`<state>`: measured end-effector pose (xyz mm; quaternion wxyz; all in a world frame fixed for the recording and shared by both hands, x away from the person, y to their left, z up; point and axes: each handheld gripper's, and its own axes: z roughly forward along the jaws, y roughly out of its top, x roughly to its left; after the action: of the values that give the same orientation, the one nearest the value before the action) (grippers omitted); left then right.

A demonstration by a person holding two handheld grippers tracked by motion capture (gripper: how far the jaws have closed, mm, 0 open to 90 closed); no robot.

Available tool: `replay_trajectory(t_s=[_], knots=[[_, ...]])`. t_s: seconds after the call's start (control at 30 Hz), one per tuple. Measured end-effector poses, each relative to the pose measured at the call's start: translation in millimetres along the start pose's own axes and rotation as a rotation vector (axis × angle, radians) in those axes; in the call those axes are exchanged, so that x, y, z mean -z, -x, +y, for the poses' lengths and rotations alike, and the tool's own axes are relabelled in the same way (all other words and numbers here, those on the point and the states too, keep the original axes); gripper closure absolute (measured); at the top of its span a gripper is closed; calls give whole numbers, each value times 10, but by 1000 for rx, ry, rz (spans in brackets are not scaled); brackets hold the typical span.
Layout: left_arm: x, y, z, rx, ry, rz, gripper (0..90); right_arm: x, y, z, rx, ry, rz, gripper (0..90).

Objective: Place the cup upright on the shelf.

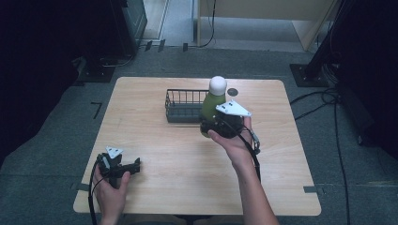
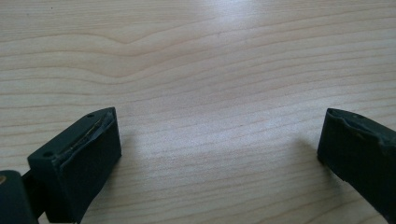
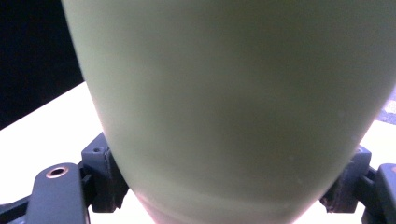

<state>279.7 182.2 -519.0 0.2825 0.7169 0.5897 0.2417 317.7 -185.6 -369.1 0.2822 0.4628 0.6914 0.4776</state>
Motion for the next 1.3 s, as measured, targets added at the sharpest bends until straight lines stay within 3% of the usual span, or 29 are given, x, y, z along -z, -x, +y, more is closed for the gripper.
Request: replay_trajectory(t_s=[0.2, 0.73, 1.07, 1.3], knots=[[0, 0, 0, 0, 0, 0, 0, -85, 2, 168, 0, 9, 2, 201], [0, 0, 0, 0, 0, 0, 0, -568, 73, 572, -17, 54, -34, 201], [0, 0, 0, 0, 0, 0, 0, -904, 188, 634, -26, 66, -88, 202], [-1, -1, 0, -1, 0, 0, 0, -1116, 239, 567, -17, 36, -117, 201]])
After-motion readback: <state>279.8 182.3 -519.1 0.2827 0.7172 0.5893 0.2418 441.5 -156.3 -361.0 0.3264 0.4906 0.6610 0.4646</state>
